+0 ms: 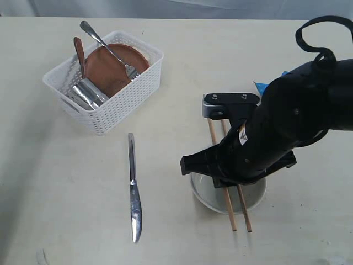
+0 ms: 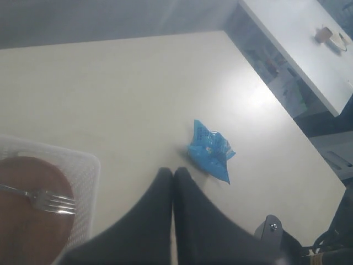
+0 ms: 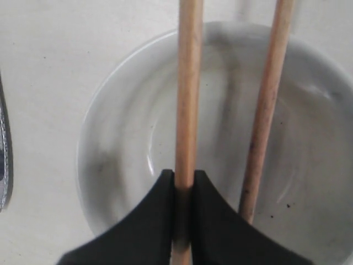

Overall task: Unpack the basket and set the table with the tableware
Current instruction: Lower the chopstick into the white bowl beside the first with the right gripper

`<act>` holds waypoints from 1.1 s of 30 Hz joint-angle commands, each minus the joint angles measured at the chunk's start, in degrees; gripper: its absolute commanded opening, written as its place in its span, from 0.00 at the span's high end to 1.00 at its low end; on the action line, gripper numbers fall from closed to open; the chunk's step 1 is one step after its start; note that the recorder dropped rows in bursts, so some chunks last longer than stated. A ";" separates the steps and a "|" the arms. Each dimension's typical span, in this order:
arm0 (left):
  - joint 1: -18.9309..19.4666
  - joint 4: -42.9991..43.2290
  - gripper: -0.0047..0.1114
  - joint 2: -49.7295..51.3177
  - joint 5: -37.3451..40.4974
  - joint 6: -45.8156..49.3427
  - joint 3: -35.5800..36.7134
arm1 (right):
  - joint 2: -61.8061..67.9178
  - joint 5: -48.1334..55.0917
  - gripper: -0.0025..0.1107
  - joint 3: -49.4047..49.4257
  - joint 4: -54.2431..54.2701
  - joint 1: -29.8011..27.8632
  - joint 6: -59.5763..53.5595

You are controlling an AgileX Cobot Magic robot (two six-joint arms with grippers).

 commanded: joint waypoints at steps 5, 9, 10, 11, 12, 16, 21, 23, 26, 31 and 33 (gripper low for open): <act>0.19 -0.78 0.96 -0.48 0.72 -0.17 0.39 | 0.26 -0.12 0.98 0.03 -0.55 -0.13 -0.72; 0.19 -0.78 0.96 -0.48 0.72 -0.17 0.39 | 1.41 1.14 0.98 0.03 -0.55 -0.13 -0.89; 0.19 -0.78 0.96 -0.48 0.72 -0.17 0.39 | 1.68 1.14 0.98 0.03 -0.55 -0.13 -0.89; 0.19 -0.78 0.96 -0.48 0.72 -0.17 0.39 | 2.09 1.14 0.98 0.03 -0.55 -0.13 -0.89; 0.19 -0.78 0.96 -0.48 0.72 -0.17 0.39 | 2.23 1.14 0.98 0.03 -0.55 -0.13 -0.89; 0.19 -0.78 0.96 -0.48 0.72 -0.17 0.39 | 2.15 1.00 0.98 0.03 -0.55 -0.13 -0.89; 0.19 -0.78 0.96 -0.48 0.54 -0.17 0.39 | 2.15 1.00 0.98 0.03 -0.55 -0.13 -0.89; 0.19 -0.78 0.96 -0.48 0.54 -0.17 0.39 | 2.15 1.00 0.98 0.03 -0.55 -0.13 -0.89; 0.19 -0.78 0.96 -0.48 0.54 -0.17 0.39 | 2.15 1.00 0.98 0.03 -0.55 -0.13 -0.89; 0.19 -0.78 0.96 -0.48 0.54 -0.17 0.39 | 2.15 1.00 0.89 0.03 -0.55 -0.13 -0.89; 0.19 -0.78 0.96 -0.48 0.54 -0.17 0.39 | 2.15 1.00 0.79 0.03 -0.55 -0.13 -0.89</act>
